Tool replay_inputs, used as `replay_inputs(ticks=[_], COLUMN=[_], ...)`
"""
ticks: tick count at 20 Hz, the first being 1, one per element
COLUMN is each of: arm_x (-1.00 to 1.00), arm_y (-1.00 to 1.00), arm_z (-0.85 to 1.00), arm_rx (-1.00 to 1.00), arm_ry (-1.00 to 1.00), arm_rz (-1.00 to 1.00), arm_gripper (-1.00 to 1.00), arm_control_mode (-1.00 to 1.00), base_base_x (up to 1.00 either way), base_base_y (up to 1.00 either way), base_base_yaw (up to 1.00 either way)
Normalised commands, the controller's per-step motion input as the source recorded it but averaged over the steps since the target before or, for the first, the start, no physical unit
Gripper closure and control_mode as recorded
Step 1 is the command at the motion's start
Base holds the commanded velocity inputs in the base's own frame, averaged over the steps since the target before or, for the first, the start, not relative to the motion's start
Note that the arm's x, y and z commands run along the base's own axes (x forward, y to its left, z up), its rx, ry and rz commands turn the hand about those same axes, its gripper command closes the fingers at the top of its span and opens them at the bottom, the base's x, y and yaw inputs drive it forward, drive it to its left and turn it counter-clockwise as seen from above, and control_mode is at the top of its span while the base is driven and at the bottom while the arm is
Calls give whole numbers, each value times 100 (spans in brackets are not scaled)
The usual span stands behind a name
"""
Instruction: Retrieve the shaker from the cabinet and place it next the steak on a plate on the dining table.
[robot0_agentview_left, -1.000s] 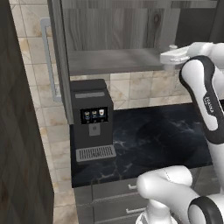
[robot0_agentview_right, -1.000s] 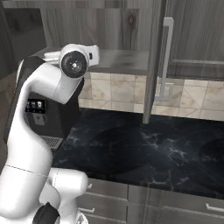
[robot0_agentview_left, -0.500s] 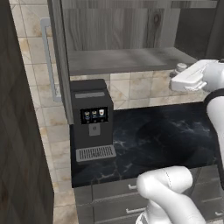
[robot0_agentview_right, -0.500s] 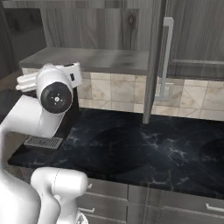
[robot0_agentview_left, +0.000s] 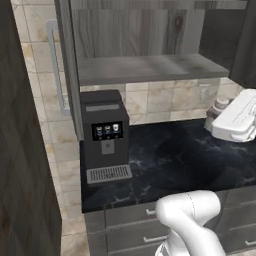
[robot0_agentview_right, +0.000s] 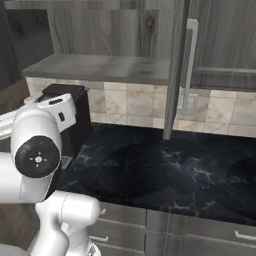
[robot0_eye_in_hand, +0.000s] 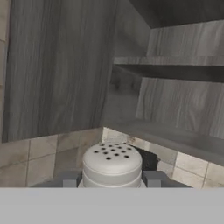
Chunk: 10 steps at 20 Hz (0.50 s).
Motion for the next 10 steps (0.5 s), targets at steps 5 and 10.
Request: replay_inputs(ticks=[5,10], arm_x=[0,0], arm_y=[0,0], arm_z=[0,0], arm_rx=[0,0], arm_ry=[0,0], arm_rz=[0,0], arm_gripper=[100,100], arm_control_mode=[100,100], base_base_x=[-100,-39], base_base_y=[-54,-1], base_base_yaw=[-20,-90])
